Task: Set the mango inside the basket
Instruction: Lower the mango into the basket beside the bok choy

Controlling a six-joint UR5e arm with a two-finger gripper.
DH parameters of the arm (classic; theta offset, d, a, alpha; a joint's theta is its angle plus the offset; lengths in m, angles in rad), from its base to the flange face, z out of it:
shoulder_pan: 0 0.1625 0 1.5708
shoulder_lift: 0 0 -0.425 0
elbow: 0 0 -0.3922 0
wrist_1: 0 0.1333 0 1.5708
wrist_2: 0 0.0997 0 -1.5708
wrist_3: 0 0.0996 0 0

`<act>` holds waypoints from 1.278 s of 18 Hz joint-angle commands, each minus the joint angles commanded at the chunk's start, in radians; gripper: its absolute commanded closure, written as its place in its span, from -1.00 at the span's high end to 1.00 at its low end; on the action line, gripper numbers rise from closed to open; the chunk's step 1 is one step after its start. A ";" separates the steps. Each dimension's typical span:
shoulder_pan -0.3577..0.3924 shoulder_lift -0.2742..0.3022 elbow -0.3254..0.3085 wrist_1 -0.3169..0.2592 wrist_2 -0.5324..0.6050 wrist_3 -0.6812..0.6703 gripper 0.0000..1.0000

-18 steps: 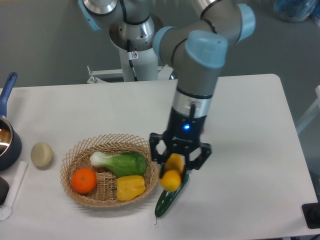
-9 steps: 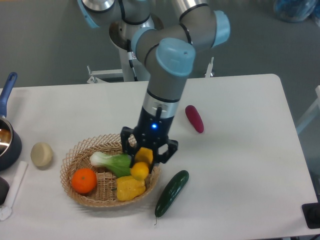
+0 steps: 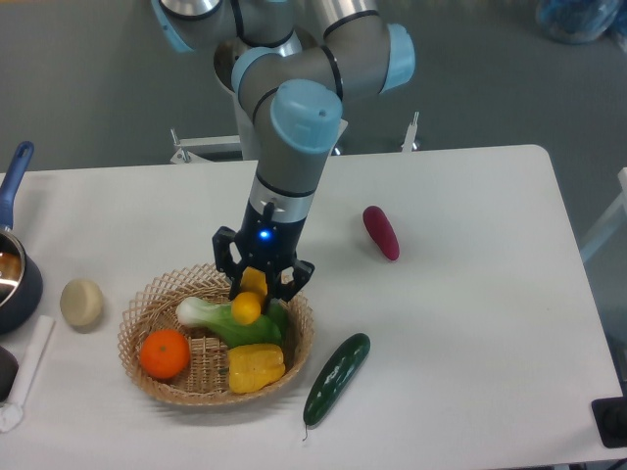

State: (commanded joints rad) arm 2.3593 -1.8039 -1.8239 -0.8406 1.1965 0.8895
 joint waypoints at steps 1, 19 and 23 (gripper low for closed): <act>0.000 -0.002 0.000 0.000 0.000 0.009 -0.30; -0.003 -0.069 -0.003 -0.002 0.002 0.035 -0.24; 0.008 -0.072 0.003 0.003 0.003 0.035 -0.18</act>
State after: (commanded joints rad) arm 2.3669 -1.8761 -1.8209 -0.8376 1.1996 0.9250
